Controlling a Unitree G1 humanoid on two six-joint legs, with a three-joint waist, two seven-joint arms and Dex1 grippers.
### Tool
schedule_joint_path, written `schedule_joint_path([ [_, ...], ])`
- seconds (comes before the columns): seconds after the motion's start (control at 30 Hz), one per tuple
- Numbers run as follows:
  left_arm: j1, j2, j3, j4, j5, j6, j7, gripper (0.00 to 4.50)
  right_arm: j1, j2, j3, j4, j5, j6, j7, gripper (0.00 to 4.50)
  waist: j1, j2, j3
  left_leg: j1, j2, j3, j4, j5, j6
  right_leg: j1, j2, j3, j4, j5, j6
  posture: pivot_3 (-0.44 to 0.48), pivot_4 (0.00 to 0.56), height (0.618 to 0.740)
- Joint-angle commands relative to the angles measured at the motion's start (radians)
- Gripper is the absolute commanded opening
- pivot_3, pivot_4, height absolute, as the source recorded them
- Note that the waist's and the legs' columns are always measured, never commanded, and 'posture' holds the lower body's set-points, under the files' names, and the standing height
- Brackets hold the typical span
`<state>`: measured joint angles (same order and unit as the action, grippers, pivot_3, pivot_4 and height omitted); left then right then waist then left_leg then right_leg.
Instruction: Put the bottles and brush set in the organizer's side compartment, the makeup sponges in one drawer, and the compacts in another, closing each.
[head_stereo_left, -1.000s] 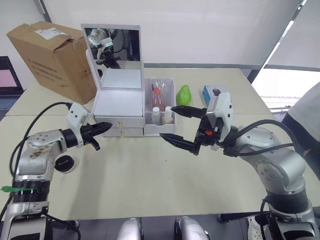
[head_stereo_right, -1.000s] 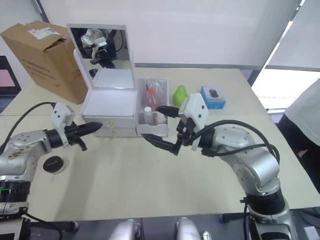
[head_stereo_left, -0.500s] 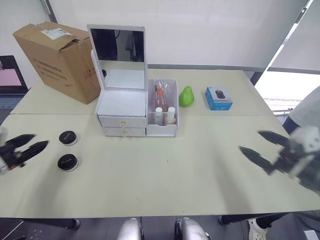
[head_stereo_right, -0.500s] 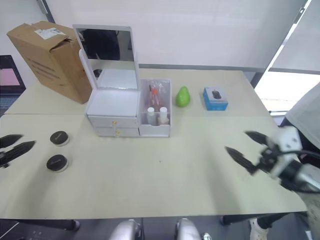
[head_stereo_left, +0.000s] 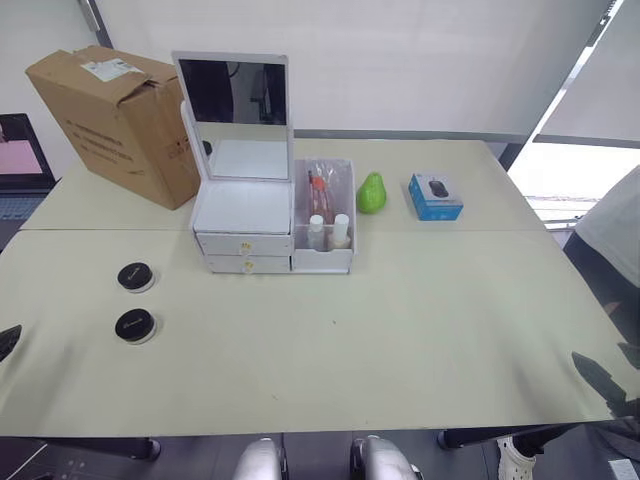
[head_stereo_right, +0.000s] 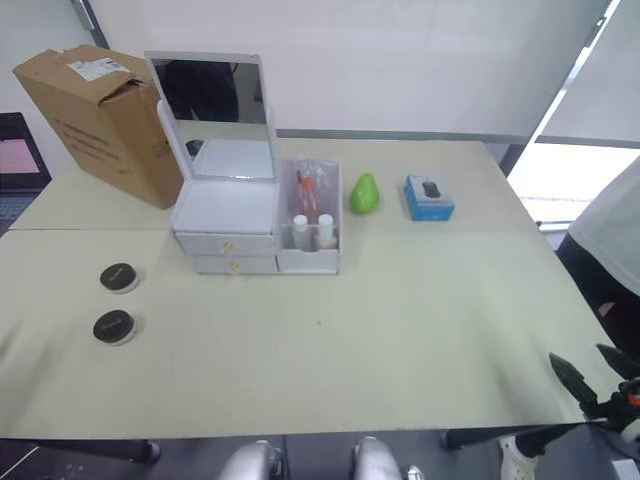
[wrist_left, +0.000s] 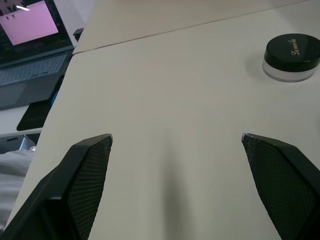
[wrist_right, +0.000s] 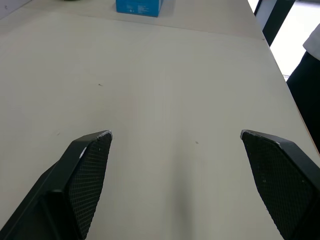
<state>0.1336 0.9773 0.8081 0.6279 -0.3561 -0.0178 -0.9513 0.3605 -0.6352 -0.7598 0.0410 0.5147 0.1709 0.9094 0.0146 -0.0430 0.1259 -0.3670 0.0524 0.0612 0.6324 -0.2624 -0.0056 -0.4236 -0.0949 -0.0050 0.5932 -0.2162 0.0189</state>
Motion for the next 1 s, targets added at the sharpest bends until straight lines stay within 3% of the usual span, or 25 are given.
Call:
schedule_joint_path([
  [0.03, 0.018, -0.006, 0.014, -0.064, -0.028, 0.002, 0.003, 4.46, -0.015, -0.007, 0.001, -0.053, 0.023, -0.005, -0.016, 4.5, -0.001, 0.0, 0.0, 0.0, 0.0, 0.0, 0.0, 0.0, 0.0, 0.0, 0.0, -0.001, 0.0, 0.0, 0.0, 0.0, 0.15, 0.74],
  [0.17, 0.064, -0.057, 0.026, -0.182, -0.062, 0.053, 0.019, 4.46, -0.035, -0.013, 0.044, -0.151, 0.057, 0.048, -0.026, 4.5, -0.002, 0.001, 0.0, 0.0, 0.001, 0.0, 0.0, 0.0, 0.0, 0.001, -0.001, -0.003, 0.0, 0.0, 0.0, 0.0, 0.15, 0.74],
  [0.27, 0.126, -0.197, 0.0, -0.458, -0.144, 0.158, 0.091, 4.46, -0.118, 0.006, 0.122, -0.29, 0.131, 0.132, -0.088, 4.5, -0.006, 0.001, 0.0, 0.0, 0.001, 0.0, 0.0, 0.0, 0.0, 0.002, -0.001, -0.004, 0.0, 0.0, 0.0, 0.0, 0.15, 0.74],
  [0.4, 0.226, -0.402, -0.13, -0.843, -0.202, 0.278, 0.216, 4.46, -0.226, -0.01, 0.267, -0.437, 0.157, 0.226, -0.136, 4.5, -0.003, 0.0, -0.001, -0.001, 0.0, -0.001, 0.002, 0.001, 0.001, 0.004, -0.001, -0.004, 0.001, 0.001, 0.002, 0.0, 0.15, 0.74],
  [0.53, 0.226, -0.573, -0.299, -1.034, -0.136, 0.27, 0.366, 4.46, -0.379, -0.061, 0.422, -0.523, 0.215, 0.35, -0.117, 4.5, 0.007, -0.001, -0.001, -0.002, -0.002, -0.001, 0.005, 0.004, 0.007, 0.004, 0.001, -0.004, 0.001, 0.001, 0.002, 0.0, 0.15, 0.74],
  [0.63, 0.179, -0.712, -0.431, -1.064, -0.02, 0.188, 0.49, 4.46, -0.516, -0.074, 0.544, -0.538, 0.234, 0.409, -0.095, 4.5, 0.013, -0.003, -0.003, -0.003, -0.003, -0.002, 0.008, 0.005, 0.008, 0.007, 0.001, -0.004, 0.001, 0.002, 0.002, 0.0, 0.15, 0.74],
  [0.77, 0.09, -0.864, -0.654, -0.995, 0.23, 0.041, 0.656, 4.46, -0.662, -0.048, 0.684, -0.543, 0.213, 0.428, -0.076, 4.5, 0.017, -0.003, -0.003, -0.003, -0.003, -0.007, 0.012, 0.005, 0.009, 0.013, 0.004, -0.004, 0.0, 0.002, 0.002, 0.0, 0.15, 0.74],
  [0.83, 0.038, -0.883, -0.729, -0.919, 0.319, -0.007, 0.694, 4.46, -0.703, -0.033, 0.714, -0.535, 0.213, 0.433, -0.075, 4.5, 0.023, -0.004, -0.004, -0.002, -0.004, -0.008, 0.012, 0.006, 0.01, 0.014, 0.005, -0.005, 0.0, 0.002, 0.002, 0.0, 0.15, 0.74],
  [1.0, -0.106, -0.935, -0.788, -0.711, 0.406, -0.096, 0.805, 4.46, -0.745, -0.04, 0.749, -0.522, 0.207, 0.437, -0.047, 4.5, 0.023, -0.004, -0.004, -0.002, -0.004, -0.01, 0.013, 0.006, 0.01, 0.015, 0.005, -0.007, 0.0, 0.002, 0.002, 0.0, 0.15, 0.74],
])
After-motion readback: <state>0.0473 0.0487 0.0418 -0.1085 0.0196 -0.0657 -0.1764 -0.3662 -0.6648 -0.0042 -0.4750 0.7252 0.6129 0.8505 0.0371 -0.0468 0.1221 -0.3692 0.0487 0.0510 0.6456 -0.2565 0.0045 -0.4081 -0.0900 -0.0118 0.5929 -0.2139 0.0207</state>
